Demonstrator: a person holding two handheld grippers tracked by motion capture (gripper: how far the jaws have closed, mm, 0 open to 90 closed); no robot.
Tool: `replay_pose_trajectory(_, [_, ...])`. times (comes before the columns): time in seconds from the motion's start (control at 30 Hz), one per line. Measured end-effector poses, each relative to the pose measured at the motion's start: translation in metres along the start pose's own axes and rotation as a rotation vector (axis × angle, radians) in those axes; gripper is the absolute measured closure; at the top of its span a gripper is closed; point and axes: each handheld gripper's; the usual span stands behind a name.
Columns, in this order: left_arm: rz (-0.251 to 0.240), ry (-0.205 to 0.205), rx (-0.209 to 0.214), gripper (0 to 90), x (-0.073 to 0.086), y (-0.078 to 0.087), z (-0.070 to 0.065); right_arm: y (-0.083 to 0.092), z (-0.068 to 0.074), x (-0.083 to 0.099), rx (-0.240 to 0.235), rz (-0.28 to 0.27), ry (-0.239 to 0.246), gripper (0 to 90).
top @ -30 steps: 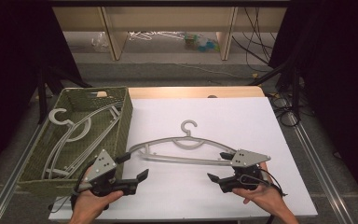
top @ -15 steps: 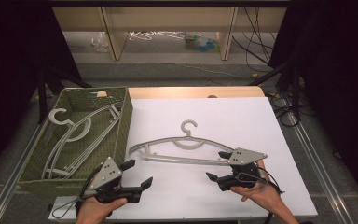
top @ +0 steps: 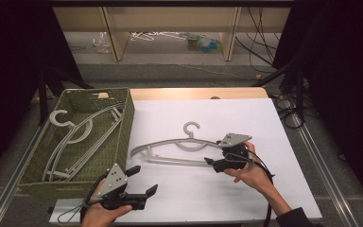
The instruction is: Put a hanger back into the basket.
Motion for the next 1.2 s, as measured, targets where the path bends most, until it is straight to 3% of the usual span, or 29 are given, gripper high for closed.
replay_pose_trajectory(0.17, [0.008, -0.002, -0.002, 17.1, 0.000, 0.000, 0.000, -0.020, -0.019, -0.007, 0.030, 0.058, -0.008, 34.9])
replay_pose_trajectory(0.23, [0.002, -0.003, 0.006, 17.2, 0.000, 0.000, 0.001, -0.029, -0.027, -0.008, 0.015, 0.115, -0.029, 36.9])
replay_pose_trajectory(0.3, [0.001, -0.007, 0.008, 17.2, 0.000, 0.000, 0.001, -0.040, -0.032, -0.007, 0.033, 0.154, -0.008, 38.6])
replay_pose_trajectory(0.37, [0.004, -0.009, 0.006, 17.2, 0.000, 0.001, 0.000, -0.045, -0.036, -0.008, 0.025, 0.193, -0.026, 40.2])
replay_pose_trajectory(0.47, [0.008, -0.008, 0.009, 17.2, 0.000, 0.000, 0.000, -0.051, -0.042, -0.009, 0.029, 0.212, -0.029, 42.0])
replay_pose_trajectory(0.53, [0.009, -0.012, 0.014, 17.2, 0.000, 0.000, 0.000, -0.053, -0.047, -0.013, 0.004, 0.232, -0.043, 43.2])
replay_pose_trajectory(0.8, [0.016, -0.017, 0.015, 17.3, -0.002, 0.001, -0.001, -0.065, -0.064, -0.014, -0.020, 0.293, -0.074, 53.1])
replay_pose_trajectory(0.97, [0.019, -0.016, 0.015, 17.4, -0.001, 0.001, 0.000, -0.069, -0.066, -0.011, -0.053, 0.334, -0.075, 59.8])
replay_pose_trajectory(1.2, [0.018, -0.023, 0.023, 18.2, -0.001, 0.000, -0.001, -0.070, -0.065, -0.012, -0.073, 0.350, -0.077, 67.1])
Point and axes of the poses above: each handheld gripper's, and its own axes: y roughly backward along the jaws, x roughly out of its underside, z roughly to its left, and after that the axes turned 3 degrees about y, right-handed
